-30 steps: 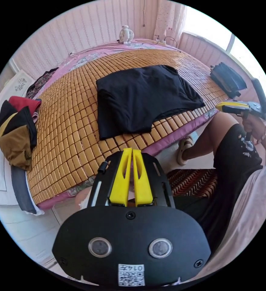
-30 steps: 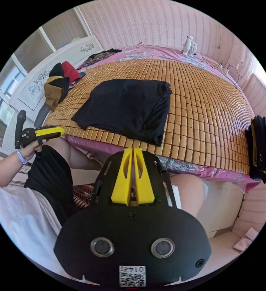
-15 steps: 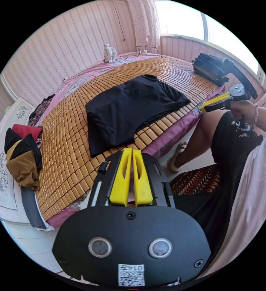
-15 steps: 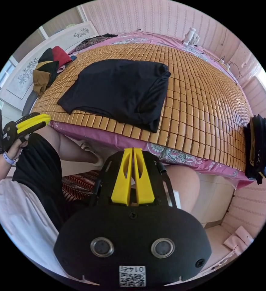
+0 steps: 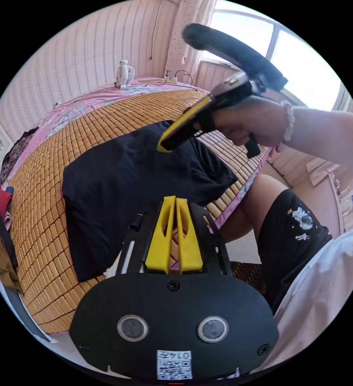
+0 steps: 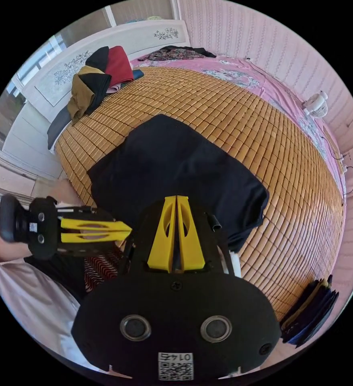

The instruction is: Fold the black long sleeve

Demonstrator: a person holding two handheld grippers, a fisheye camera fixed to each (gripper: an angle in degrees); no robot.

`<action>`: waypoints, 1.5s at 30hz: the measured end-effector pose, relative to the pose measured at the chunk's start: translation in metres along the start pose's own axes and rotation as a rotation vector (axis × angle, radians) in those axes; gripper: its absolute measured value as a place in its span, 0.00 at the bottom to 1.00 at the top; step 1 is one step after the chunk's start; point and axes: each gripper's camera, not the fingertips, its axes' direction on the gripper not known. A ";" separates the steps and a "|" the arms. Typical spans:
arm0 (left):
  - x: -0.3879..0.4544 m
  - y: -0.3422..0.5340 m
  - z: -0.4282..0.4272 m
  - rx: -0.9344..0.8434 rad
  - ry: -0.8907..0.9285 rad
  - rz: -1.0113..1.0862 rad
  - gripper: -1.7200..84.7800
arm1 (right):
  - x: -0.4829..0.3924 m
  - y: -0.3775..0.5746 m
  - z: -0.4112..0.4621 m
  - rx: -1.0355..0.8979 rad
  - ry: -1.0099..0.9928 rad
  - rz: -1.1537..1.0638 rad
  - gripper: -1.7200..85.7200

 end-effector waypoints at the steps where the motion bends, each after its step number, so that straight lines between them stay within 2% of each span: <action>1: -0.002 -0.002 0.006 -0.012 -0.002 0.000 0.01 | 0.004 -0.025 0.006 -0.024 0.004 -0.016 0.01; 5: -0.017 0.000 0.041 -0.110 0.016 -0.013 0.01 | 0.013 -0.097 0.044 -0.149 0.089 -0.075 0.01; 8: -0.028 0.007 0.043 -0.091 0.059 -0.060 0.01 | 0.014 -0.124 0.078 -0.296 0.112 -0.183 0.01; 13: -0.039 0.017 0.045 -0.054 0.091 -0.113 0.01 | 0.016 -0.158 0.070 -0.518 0.058 -0.361 0.01; 16: -0.033 0.018 0.046 -0.050 0.043 -0.088 0.01 | 0.028 -0.175 0.056 -0.389 0.088 -0.302 0.01; 19: -0.036 0.015 0.048 -0.070 0.049 -0.114 0.01 | 0.033 -0.167 0.082 -0.379 0.146 -0.305 0.01; 24: -0.035 0.016 0.043 -0.060 0.039 -0.123 0.02 | 0.055 -0.128 0.026 -0.165 0.150 -0.164 0.01; 28: -0.021 0.019 0.026 0.096 0.128 -0.063 0.08 | 0.103 -0.013 -0.022 -0.043 0.109 0.088 0.05; 31: -0.002 0.016 0.020 0.119 0.165 0.018 0.11 | 0.133 0.082 -0.027 -0.043 0.069 0.319 0.13; 34: 0.012 0.009 0.020 0.095 0.200 0.075 0.12 | 0.147 0.152 -0.021 -0.040 -0.086 0.498 0.15; 38: 0.030 -0.001 0.018 0.069 0.216 0.134 0.15 | 0.154 0.190 -0.007 -0.053 -0.219 0.565 0.11; 41: 0.041 -0.007 0.017 0.035 0.190 0.177 0.16 | 0.159 0.195 -0.009 -0.088 -0.183 0.544 0.03; 45: 0.054 -0.013 0.013 0.018 0.136 0.222 0.17 | 0.167 0.209 -0.021 -0.025 -0.270 0.520 0.01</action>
